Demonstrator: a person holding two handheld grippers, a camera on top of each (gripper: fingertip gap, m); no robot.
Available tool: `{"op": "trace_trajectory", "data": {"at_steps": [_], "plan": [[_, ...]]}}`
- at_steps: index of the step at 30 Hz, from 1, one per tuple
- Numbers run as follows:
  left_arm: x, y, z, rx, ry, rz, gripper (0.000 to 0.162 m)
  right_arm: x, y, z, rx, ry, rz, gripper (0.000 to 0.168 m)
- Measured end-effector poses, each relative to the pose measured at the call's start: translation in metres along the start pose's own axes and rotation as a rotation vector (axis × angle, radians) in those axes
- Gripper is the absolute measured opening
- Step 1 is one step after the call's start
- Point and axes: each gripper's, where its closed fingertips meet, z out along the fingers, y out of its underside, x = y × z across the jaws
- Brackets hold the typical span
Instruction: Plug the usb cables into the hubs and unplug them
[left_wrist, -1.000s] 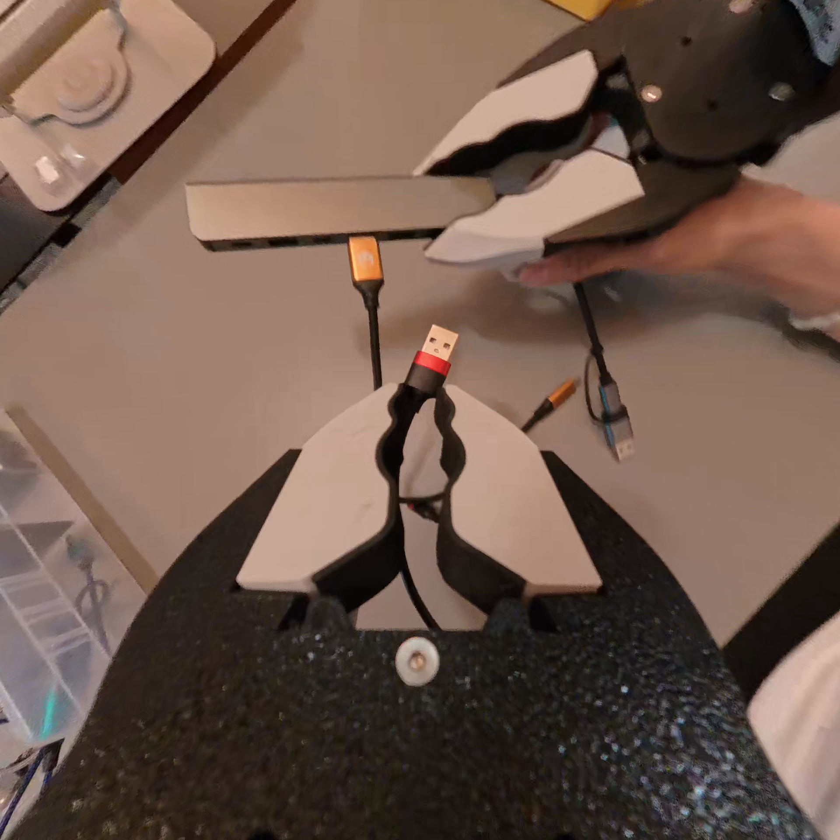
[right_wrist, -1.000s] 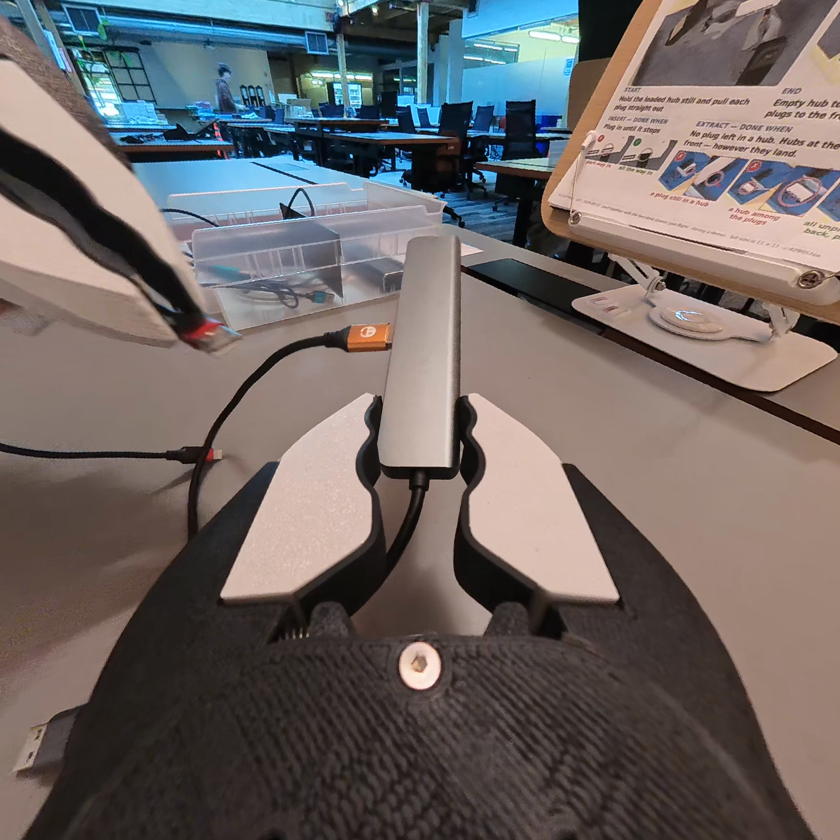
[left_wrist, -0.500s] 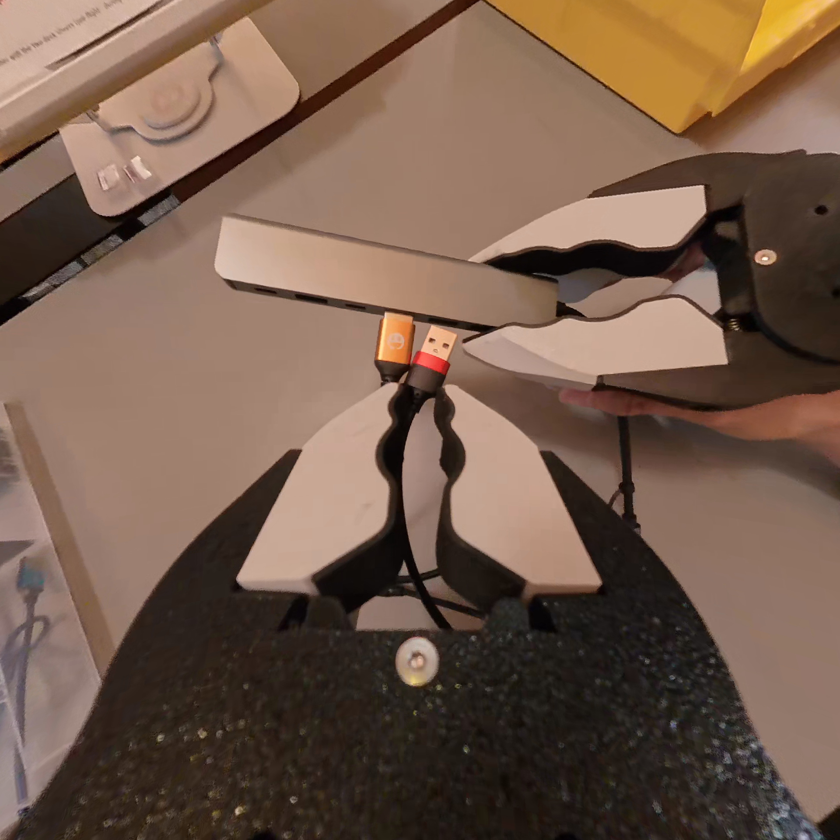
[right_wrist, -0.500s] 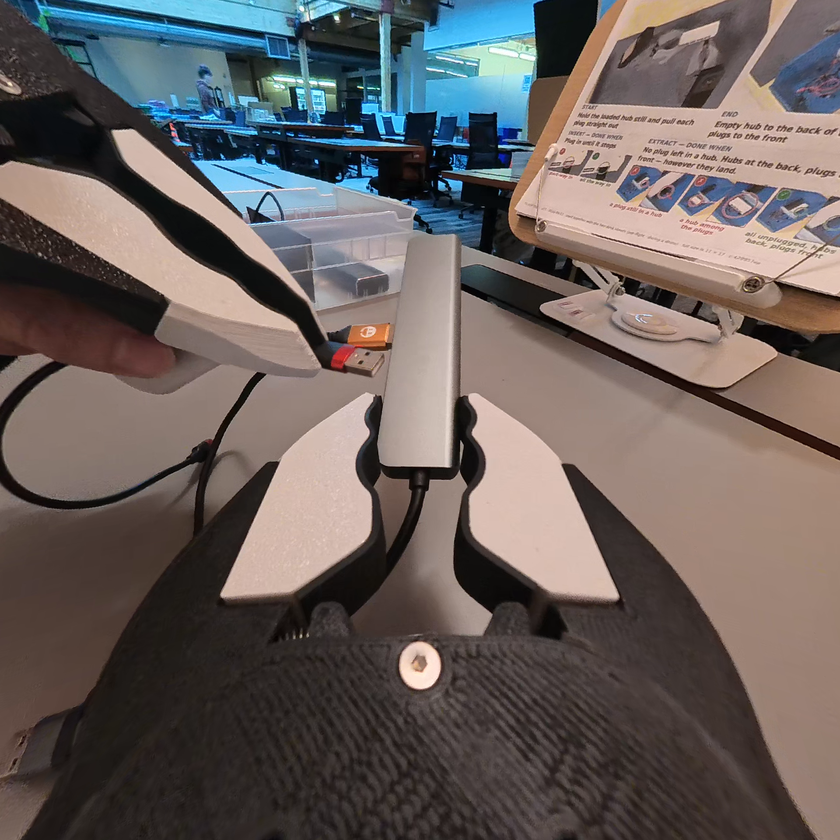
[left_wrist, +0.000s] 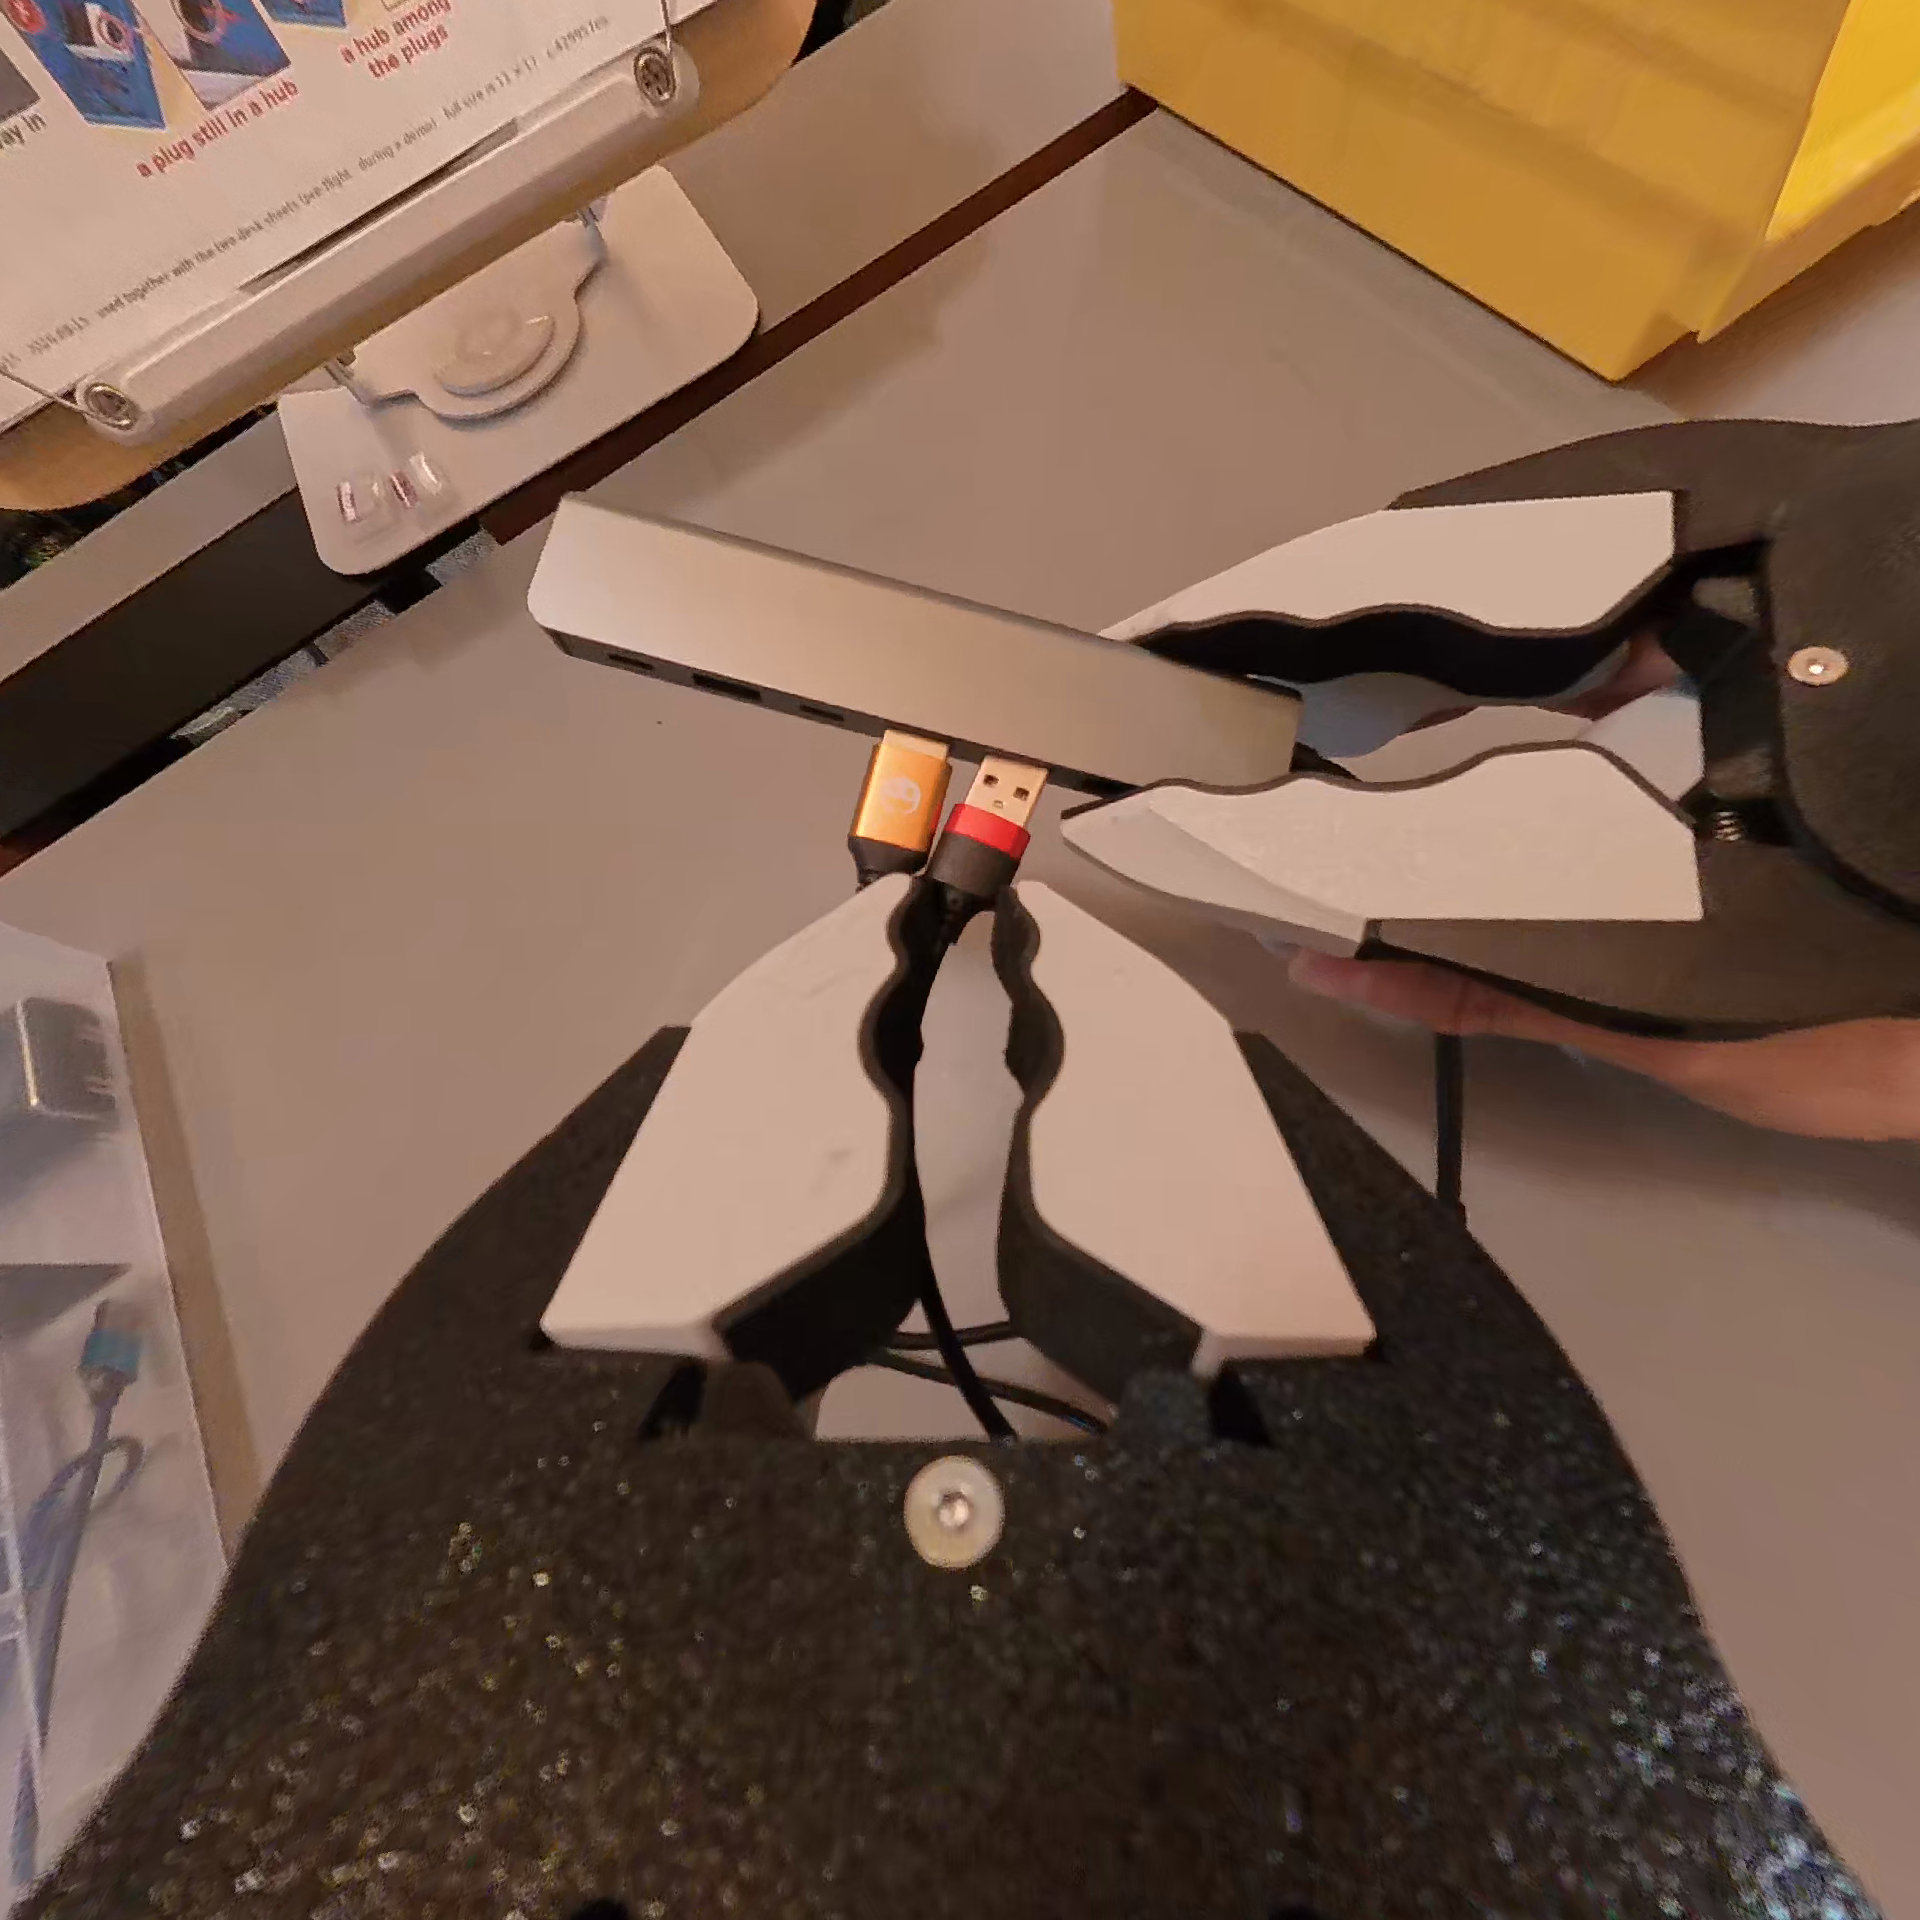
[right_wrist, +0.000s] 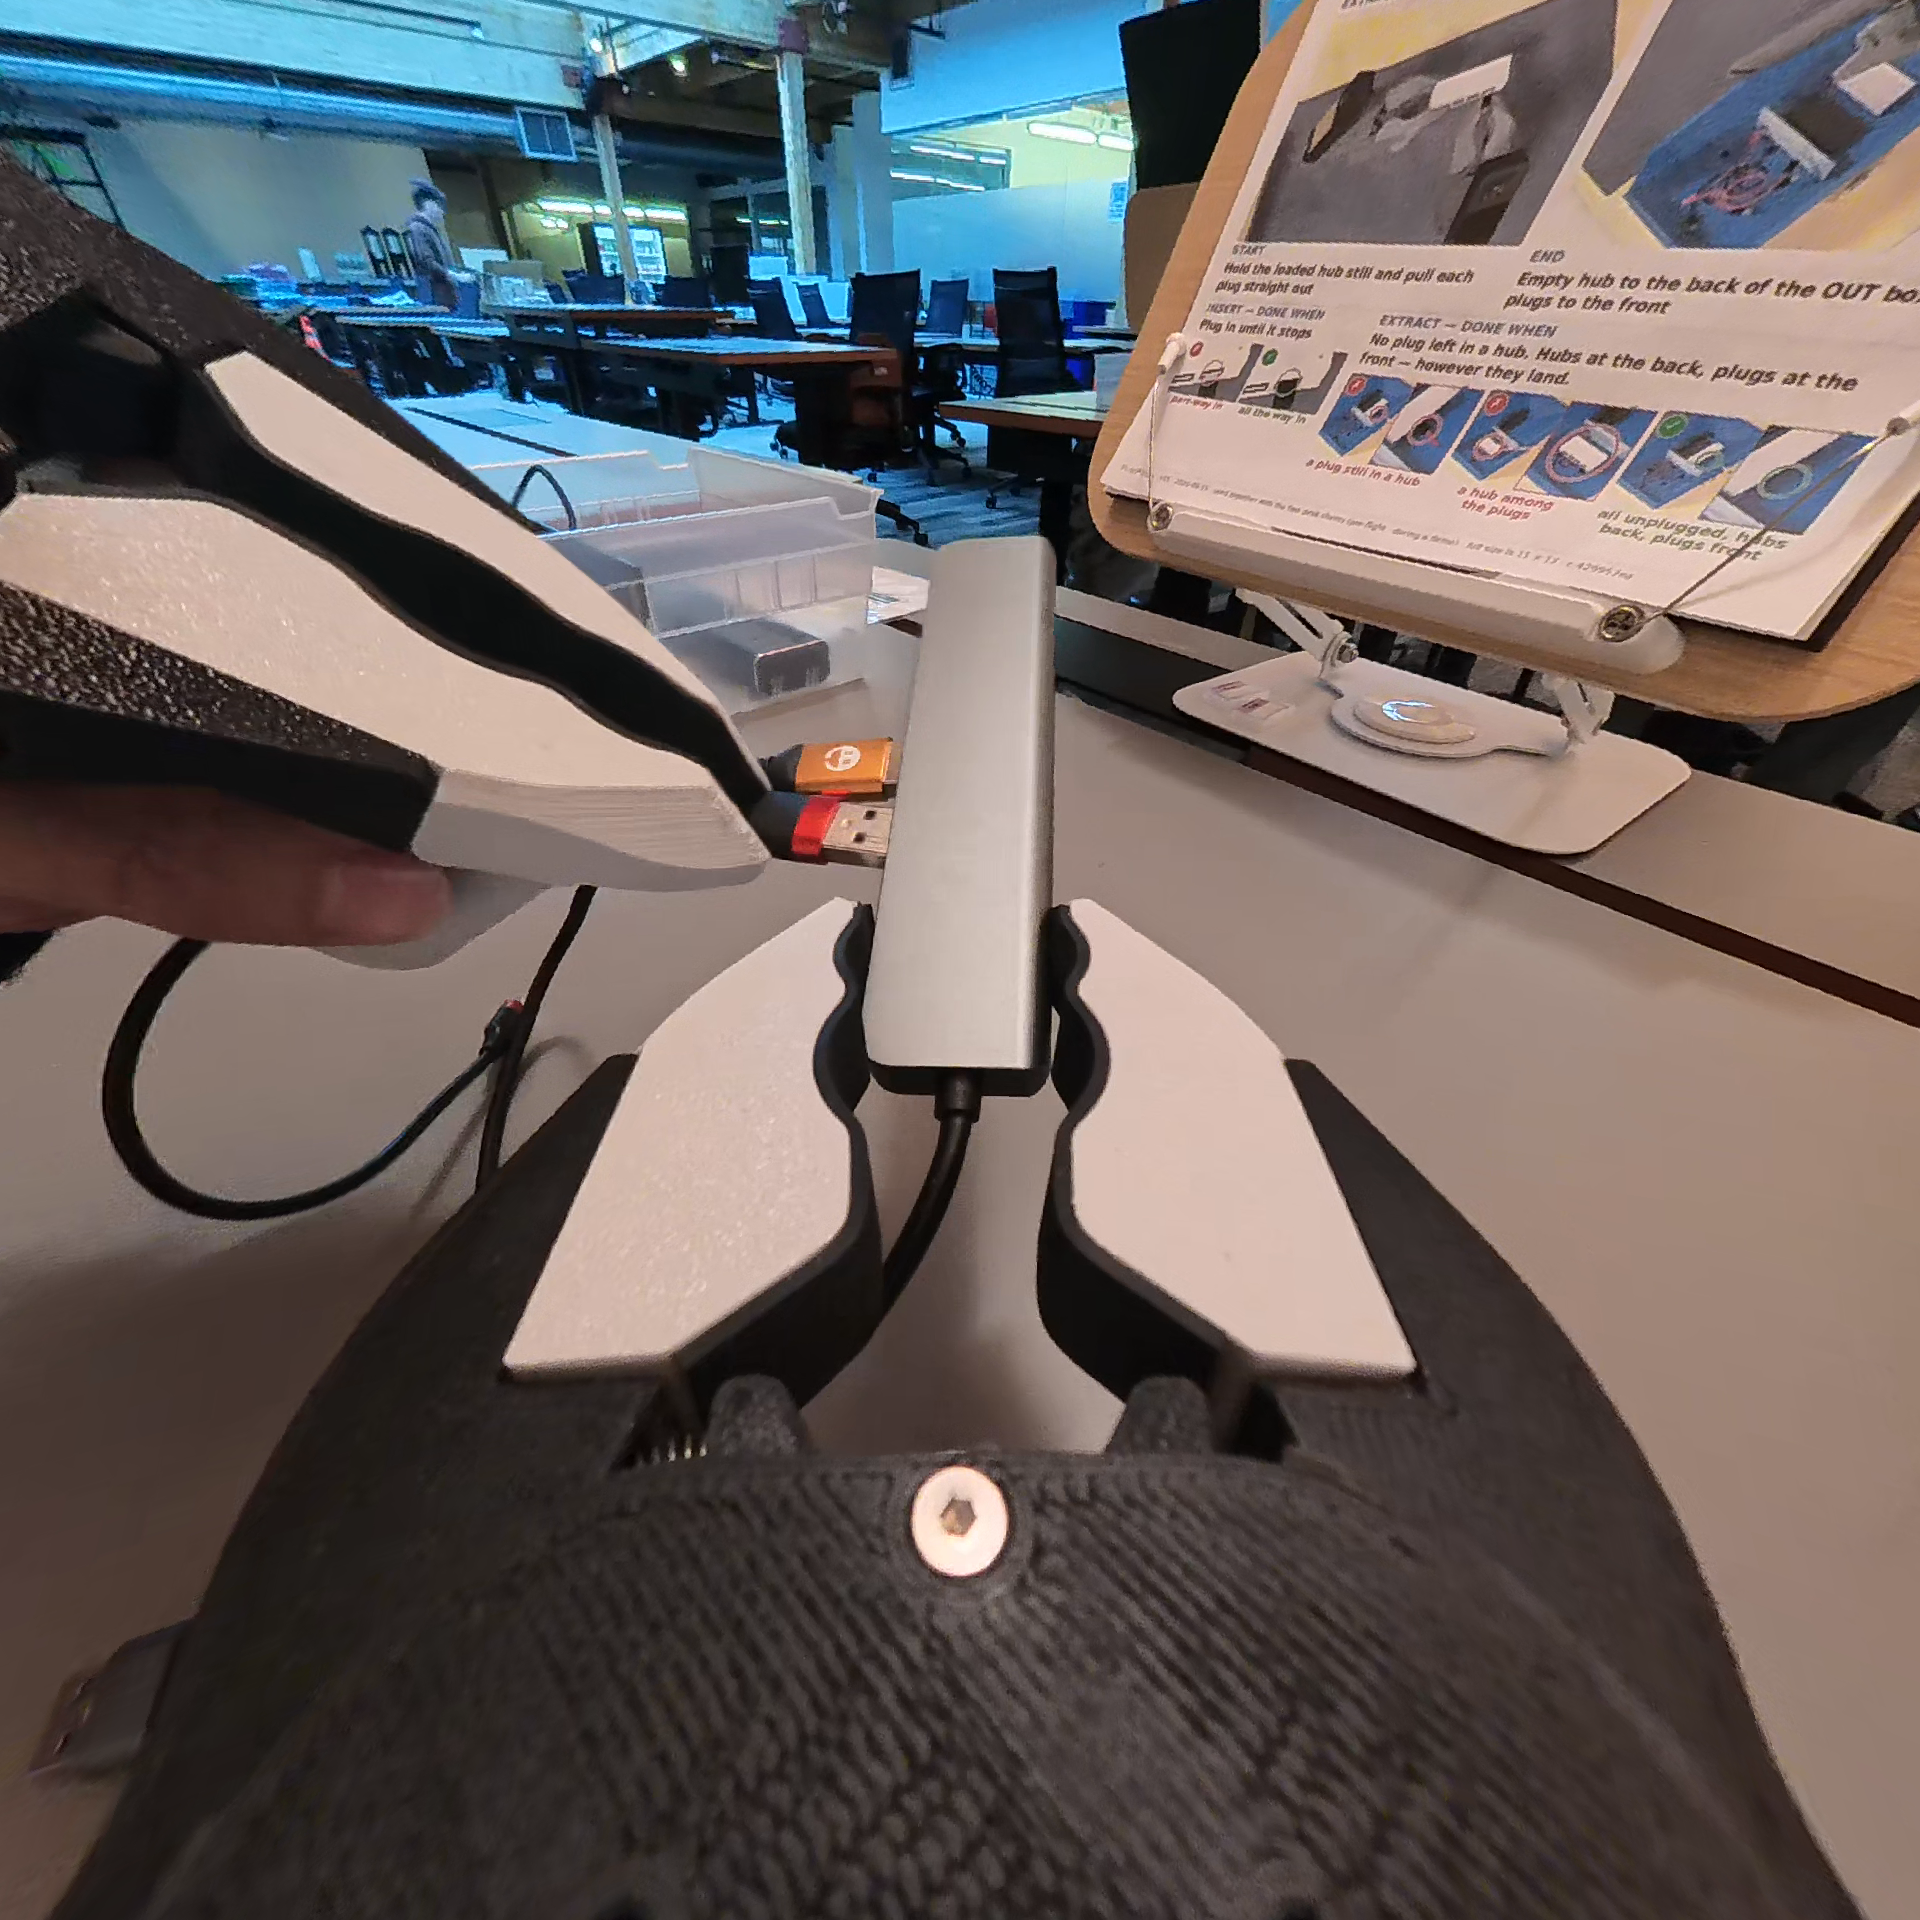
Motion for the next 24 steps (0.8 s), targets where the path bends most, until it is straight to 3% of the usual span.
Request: {"op": "trace_trajectory", "data": {"at_steps": [6, 14, 21, 24], "plan": [[0.001, 0.000, 0.004, 0.006, -0.037, 0.044, 0.010, 0.001, 0.000, 0.000, 0.000, 0.010, -0.001, 0.033], [0.003, -0.009, -0.001, 0.096, -0.043, 0.242, 0.011, 0.003, 0.001, -0.003, -0.006, -0.003, 0.025, 0.033], [0.008, -0.018, 0.002, 0.253, 0.078, 0.073, 0.011, 0.009, -0.002, -0.006, 0.025, 0.012, 0.067, 0.033], [0.010, -0.021, 0.003, 0.337, 0.101, 0.114, 0.011, 0.010, -0.003, -0.007, 0.037, -0.001, 0.094, 0.033]]}}
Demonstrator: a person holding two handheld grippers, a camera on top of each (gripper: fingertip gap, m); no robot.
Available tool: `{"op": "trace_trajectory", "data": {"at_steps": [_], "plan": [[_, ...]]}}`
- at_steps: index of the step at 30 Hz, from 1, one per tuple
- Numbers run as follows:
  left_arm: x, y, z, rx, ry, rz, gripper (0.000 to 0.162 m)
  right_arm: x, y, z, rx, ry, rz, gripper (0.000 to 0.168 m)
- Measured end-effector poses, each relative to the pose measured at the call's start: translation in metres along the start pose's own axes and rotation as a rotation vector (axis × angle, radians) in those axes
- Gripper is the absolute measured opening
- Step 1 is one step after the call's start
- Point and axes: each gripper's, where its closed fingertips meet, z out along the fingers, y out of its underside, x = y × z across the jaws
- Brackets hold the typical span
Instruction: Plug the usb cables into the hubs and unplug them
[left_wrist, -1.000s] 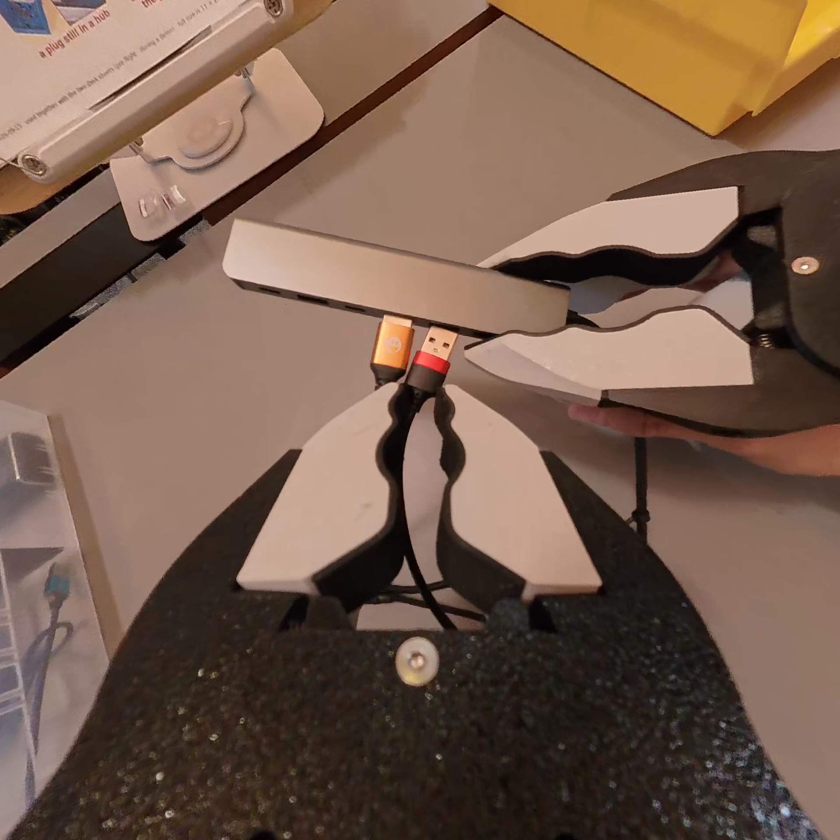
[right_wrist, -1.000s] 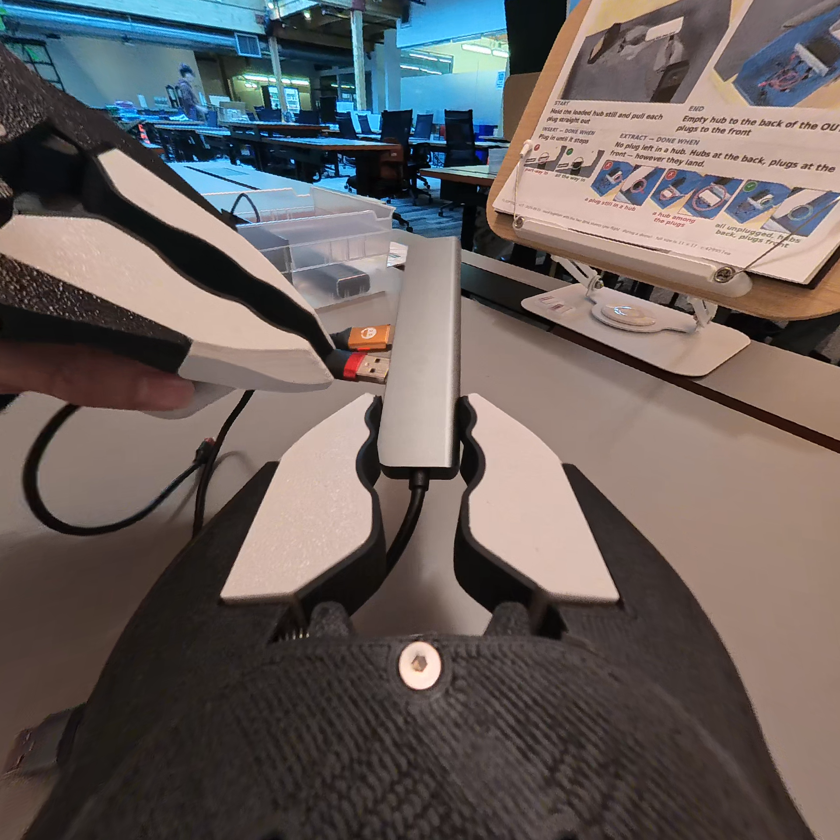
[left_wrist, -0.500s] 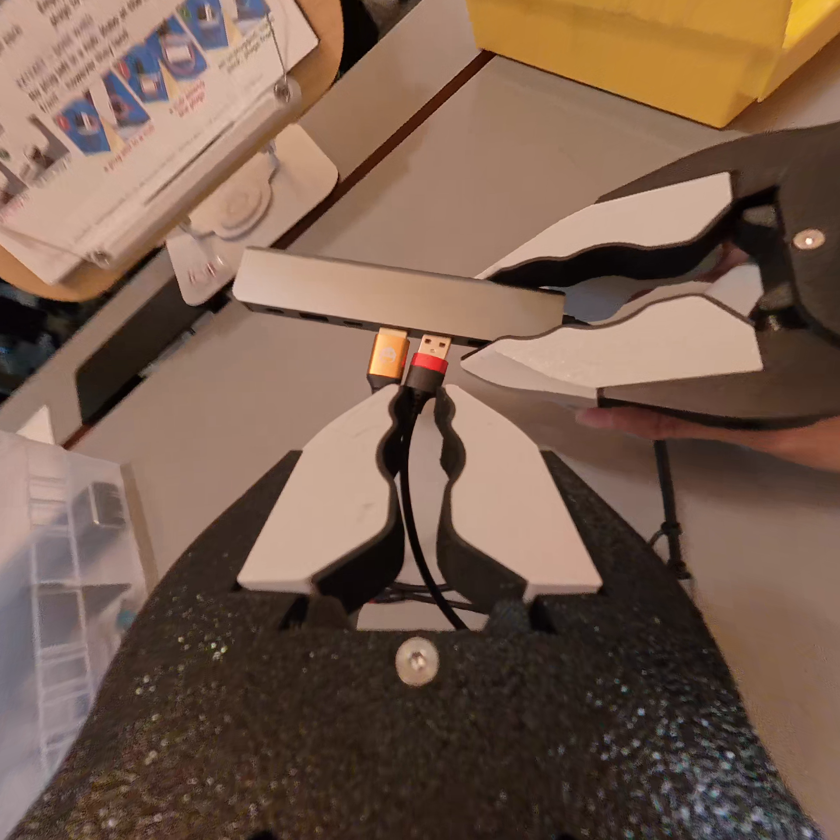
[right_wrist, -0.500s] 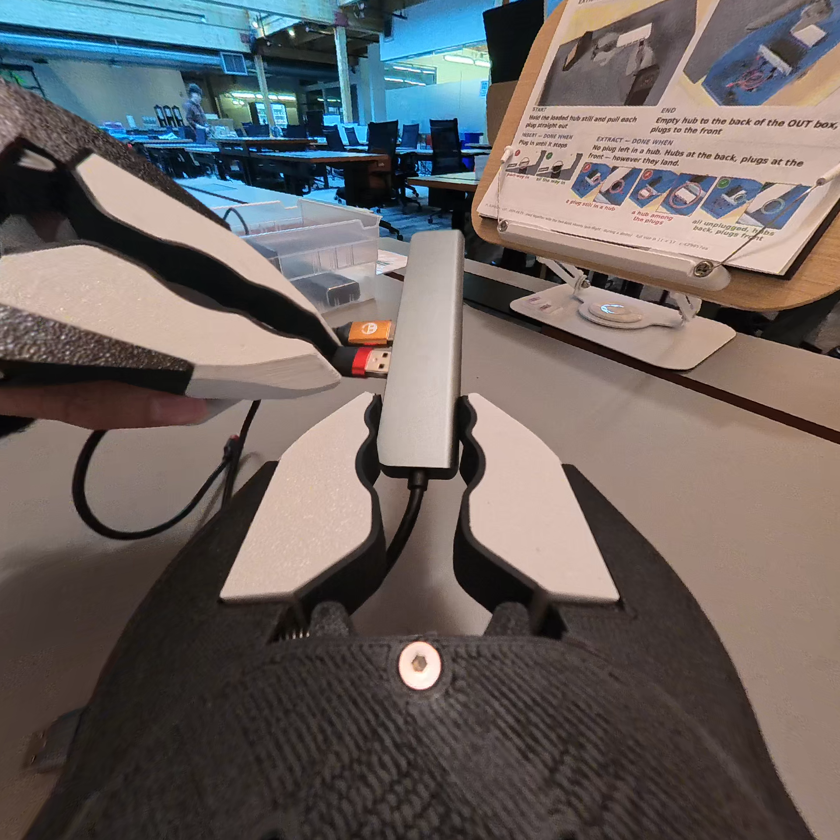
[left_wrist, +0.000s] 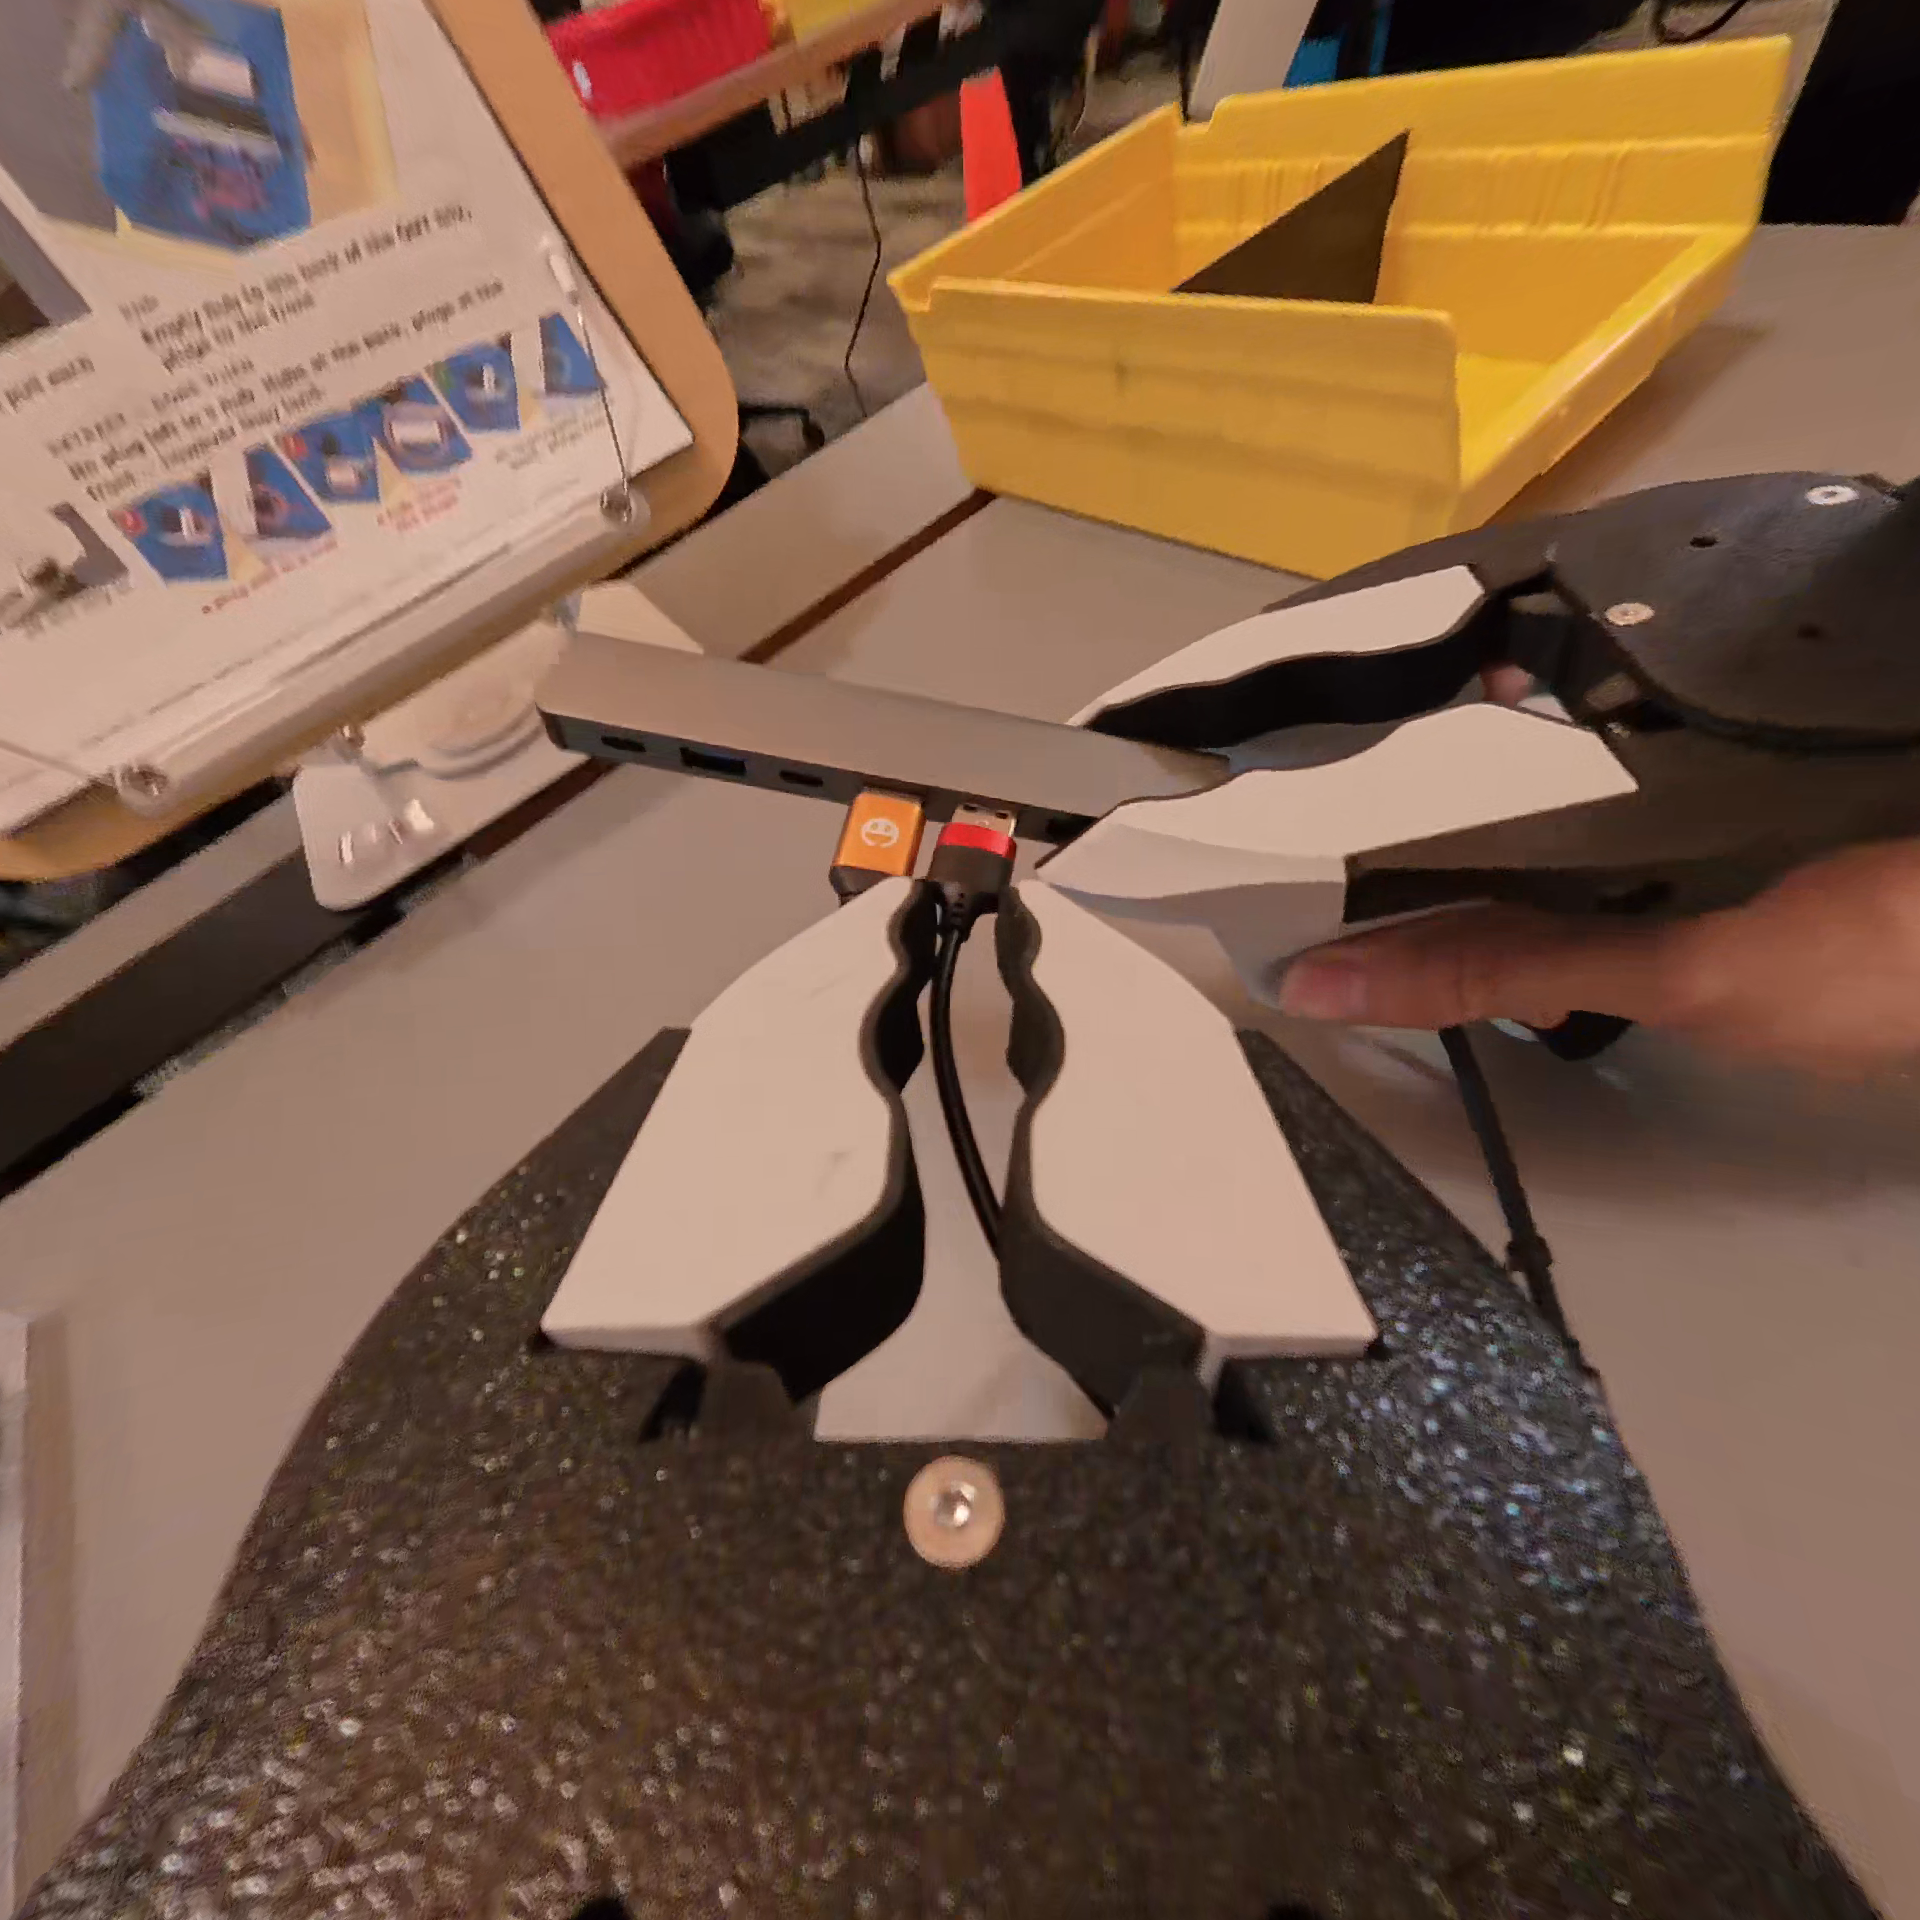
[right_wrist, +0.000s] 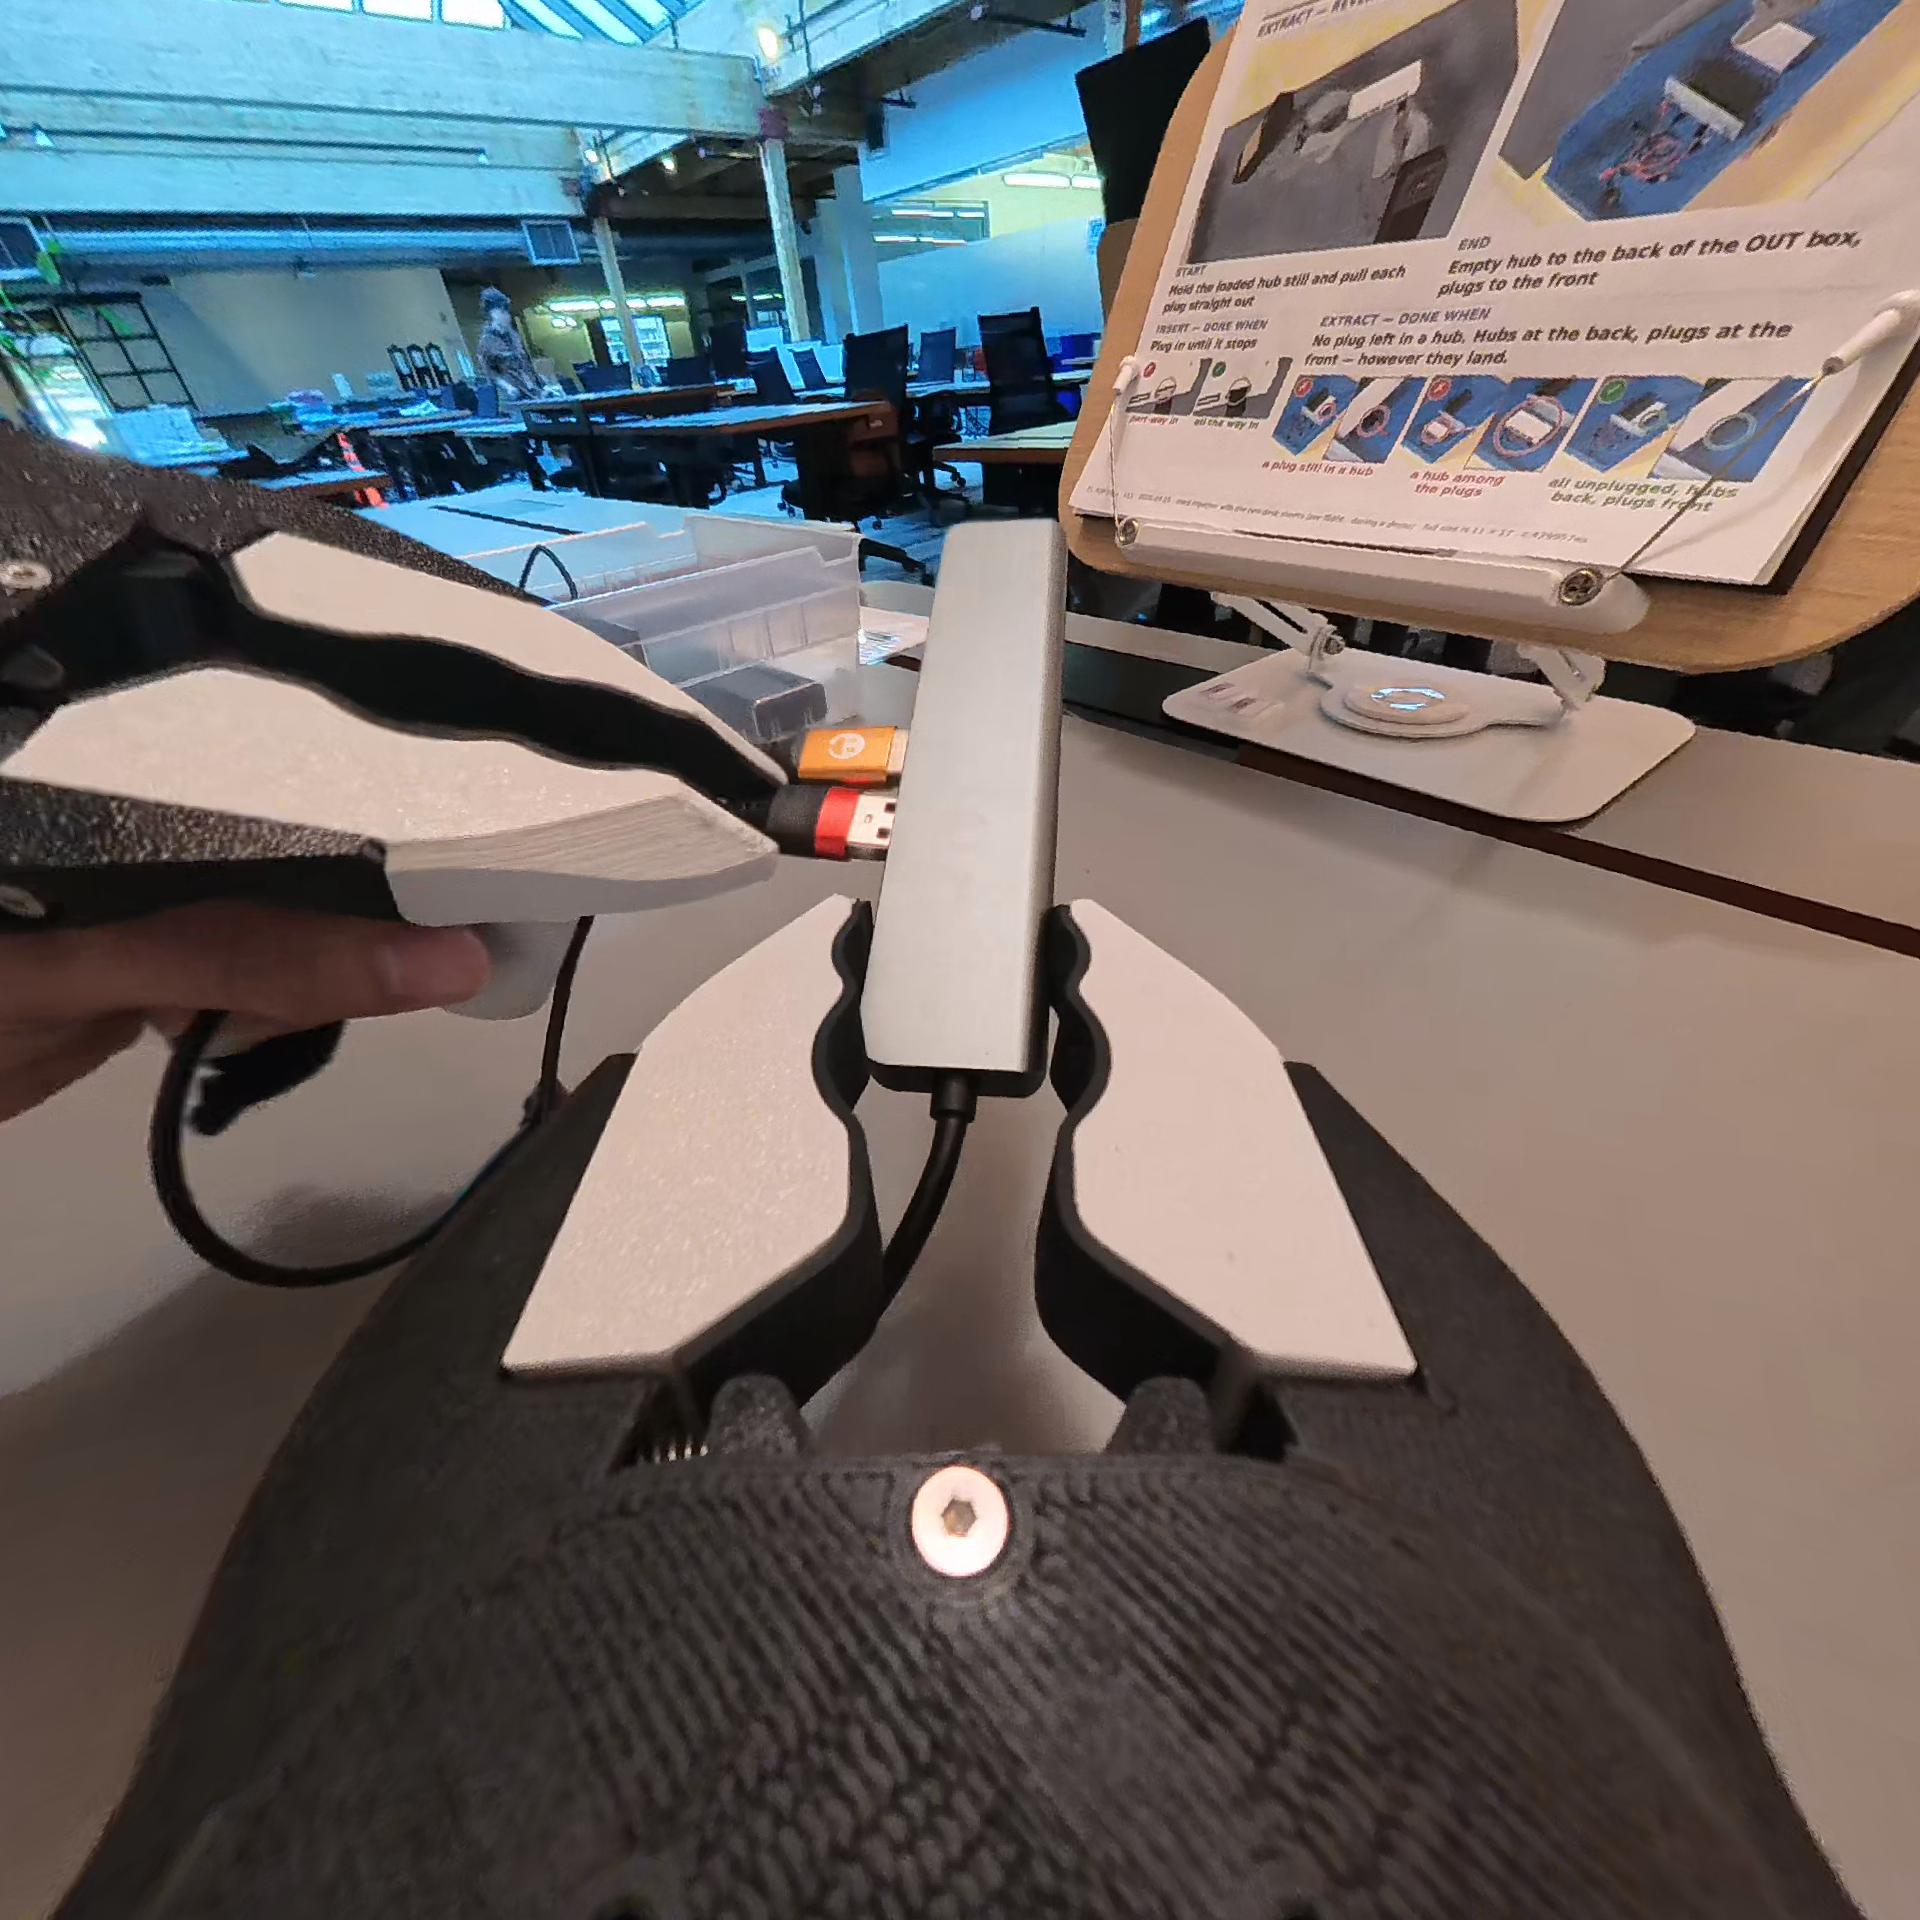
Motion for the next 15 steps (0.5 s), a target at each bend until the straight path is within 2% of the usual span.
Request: {"op": "trace_trajectory", "data": {"at_steps": [3, 8, 13, 15], "plan": [[0.0015, -0.0050, -0.0006, 0.094, 0.015, 0.050, 0.011, 0.0003, -0.0016, -0.0013, 0.012, -0.023, 0.029, 0.033], [0.0039, -0.0072, -0.0036, 0.195, 0.066, 0.019, 0.010, -0.0014, -0.0025, -0.0020, 0.019, -0.049, 0.042, 0.033], [0.0071, -0.0094, -0.0057, 0.220, 0.053, 0.069, 0.006, -0.0025, -0.0031, -0.0028, 0.024, -0.075, 0.061, 0.033], [0.0059, -0.0057, -0.0030, 0.163, 0.023, 0.110, 0.006, -0.0011, -0.0016, -0.0016, 0.011, -0.060, 0.059, 0.033]]}}
